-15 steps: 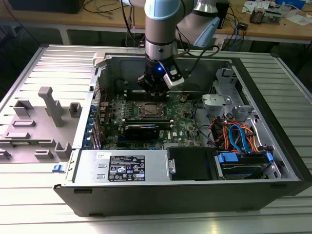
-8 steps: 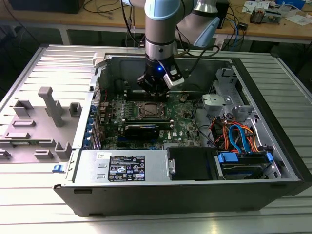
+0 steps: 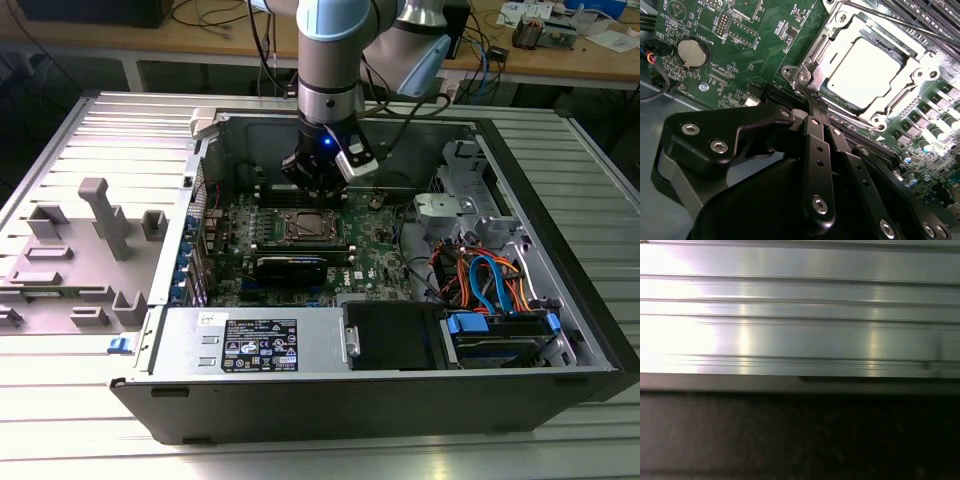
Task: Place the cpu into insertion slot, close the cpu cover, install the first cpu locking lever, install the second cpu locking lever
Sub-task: 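Install the second cpu locking lever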
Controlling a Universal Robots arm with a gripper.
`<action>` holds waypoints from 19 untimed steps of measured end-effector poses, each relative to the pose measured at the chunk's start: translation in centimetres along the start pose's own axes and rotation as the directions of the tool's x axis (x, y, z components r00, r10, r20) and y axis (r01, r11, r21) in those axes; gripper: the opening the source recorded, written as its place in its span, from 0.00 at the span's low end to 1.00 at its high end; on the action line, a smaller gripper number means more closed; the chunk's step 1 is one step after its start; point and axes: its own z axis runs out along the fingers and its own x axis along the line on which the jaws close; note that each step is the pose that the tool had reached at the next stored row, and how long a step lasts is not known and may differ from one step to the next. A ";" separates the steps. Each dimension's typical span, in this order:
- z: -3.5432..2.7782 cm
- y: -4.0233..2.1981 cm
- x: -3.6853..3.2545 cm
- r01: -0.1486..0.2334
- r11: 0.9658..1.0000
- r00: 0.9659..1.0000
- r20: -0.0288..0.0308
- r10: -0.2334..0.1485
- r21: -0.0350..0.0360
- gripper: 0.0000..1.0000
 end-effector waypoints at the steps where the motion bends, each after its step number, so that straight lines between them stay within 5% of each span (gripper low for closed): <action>1: 0.00 -0.03 0.00 0.000 1.000 1.000 0.000 0.000 0.000 0.11; 10: -0.01 -1.07 0.02 0.000 1.000 1.000 0.000 0.000 0.000 0.11; 15: -0.04 -2.06 0.05 0.000 1.000 1.000 0.000 0.000 0.000 0.11; 17: -0.05 -2.91 0.07 0.000 1.000 1.000 0.000 0.000 0.000 0.11; 18: -1.52 -3.61 0.05 0.000 1.000 1.000 -0.001 0.000 0.000 0.11; 19: -1.77 -3.65 -0.03 0.000 1.000 1.000 -0.002 0.000 0.000 0.11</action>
